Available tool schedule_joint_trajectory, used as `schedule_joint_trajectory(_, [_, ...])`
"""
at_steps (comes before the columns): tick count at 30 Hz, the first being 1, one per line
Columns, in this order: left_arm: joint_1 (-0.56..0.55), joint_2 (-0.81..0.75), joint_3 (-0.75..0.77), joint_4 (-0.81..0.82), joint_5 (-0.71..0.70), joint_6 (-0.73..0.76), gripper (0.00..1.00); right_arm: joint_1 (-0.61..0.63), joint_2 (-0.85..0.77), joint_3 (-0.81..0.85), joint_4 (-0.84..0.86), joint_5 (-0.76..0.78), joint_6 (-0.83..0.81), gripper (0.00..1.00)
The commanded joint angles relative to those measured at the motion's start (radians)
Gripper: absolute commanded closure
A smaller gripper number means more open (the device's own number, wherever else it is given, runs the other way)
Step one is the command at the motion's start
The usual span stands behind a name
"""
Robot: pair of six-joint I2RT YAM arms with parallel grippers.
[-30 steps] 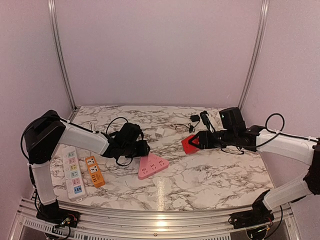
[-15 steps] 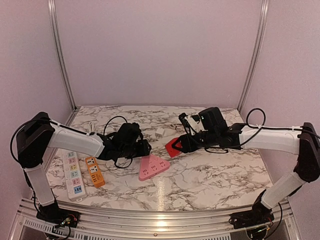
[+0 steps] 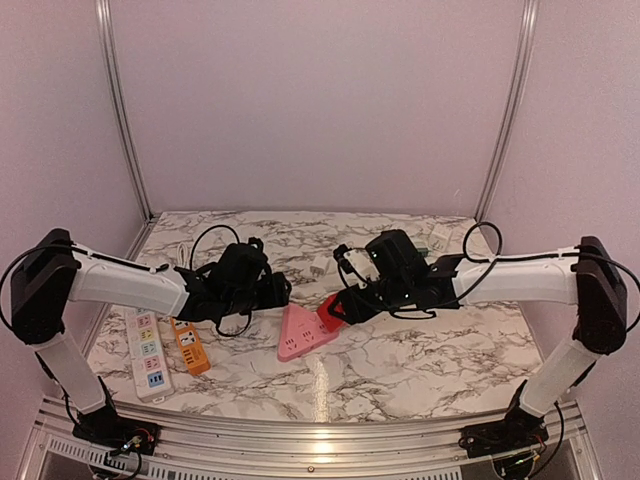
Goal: Insert the plug
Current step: Insert the plug into the socket slot.
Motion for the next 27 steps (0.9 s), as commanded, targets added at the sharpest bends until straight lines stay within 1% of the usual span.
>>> schedule_joint_trajectory(1, [0.004,-0.032,-0.032,-0.007,-0.032,0.009,0.25,0.013,0.009,0.046,0.013,0.028,0.034,0.9])
schedule_joint_trajectory(12, [0.003,-0.053,-0.062,0.0,-0.054,0.011,0.02,0.016,0.024,0.038,0.035,0.019,0.055,0.91])
schedule_joint_trajectory(27, [0.002,-0.055,-0.069,0.004,-0.056,0.01,0.01,0.033,0.055,0.051,0.021,0.058,0.069,0.91])
